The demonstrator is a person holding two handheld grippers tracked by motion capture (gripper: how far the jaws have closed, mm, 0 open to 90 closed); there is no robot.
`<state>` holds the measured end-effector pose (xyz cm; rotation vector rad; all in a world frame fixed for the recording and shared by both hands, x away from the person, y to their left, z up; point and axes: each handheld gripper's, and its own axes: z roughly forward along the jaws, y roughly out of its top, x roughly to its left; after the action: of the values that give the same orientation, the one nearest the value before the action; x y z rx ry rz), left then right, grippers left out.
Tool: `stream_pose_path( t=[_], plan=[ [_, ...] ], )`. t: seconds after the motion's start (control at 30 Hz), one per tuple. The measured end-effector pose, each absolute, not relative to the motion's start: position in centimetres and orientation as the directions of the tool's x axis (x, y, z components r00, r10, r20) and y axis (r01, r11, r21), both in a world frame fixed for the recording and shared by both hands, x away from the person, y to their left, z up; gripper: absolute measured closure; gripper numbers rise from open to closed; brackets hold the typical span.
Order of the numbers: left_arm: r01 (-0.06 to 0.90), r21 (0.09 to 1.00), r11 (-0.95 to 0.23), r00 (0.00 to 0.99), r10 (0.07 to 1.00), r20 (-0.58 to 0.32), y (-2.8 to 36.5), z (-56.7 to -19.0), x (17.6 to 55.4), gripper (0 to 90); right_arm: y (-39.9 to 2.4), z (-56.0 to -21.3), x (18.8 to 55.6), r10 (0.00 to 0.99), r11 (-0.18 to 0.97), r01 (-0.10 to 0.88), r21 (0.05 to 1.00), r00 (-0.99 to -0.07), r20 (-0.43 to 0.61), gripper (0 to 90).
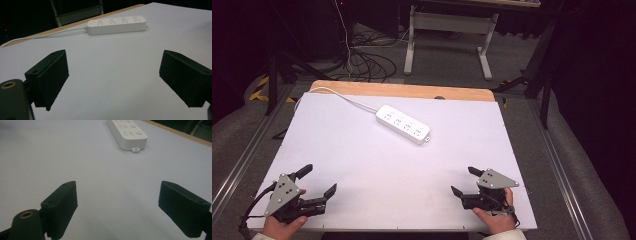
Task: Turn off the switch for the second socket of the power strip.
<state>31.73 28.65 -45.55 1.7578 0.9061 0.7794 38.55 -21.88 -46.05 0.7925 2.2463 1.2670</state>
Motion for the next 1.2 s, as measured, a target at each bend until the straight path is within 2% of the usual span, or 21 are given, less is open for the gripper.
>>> stream_pose_path(
  t=[0.53, 0.87, 1.2],
  plan=[
    [0.238, 0.925, -0.297, 0.505, 0.851, 0.143, 28.4, -45.4, 31.6, 9.9, -22.2, -46.2, 38.8, 0.685, 0.411, 0.279, 0.868, -0.722, -0.093, 15.7],
    [0.233, 0.929, -0.287, 0.504, 0.853, 0.137, 28.4, -45.4, 31.5, 9.7, -22.0, -46.1, 38.9, 0.702, 0.408, 0.304, 0.861, -0.708, -0.083, 14.2],
    [0.237, 0.930, -0.280, 0.497, 0.857, 0.132, 28.4, -45.4, 31.5, 9.7, -21.6, -45.1, 39.4, 0.697, 0.420, 0.325, 0.847, -0.713, -0.072, 16.6]
  ],
)
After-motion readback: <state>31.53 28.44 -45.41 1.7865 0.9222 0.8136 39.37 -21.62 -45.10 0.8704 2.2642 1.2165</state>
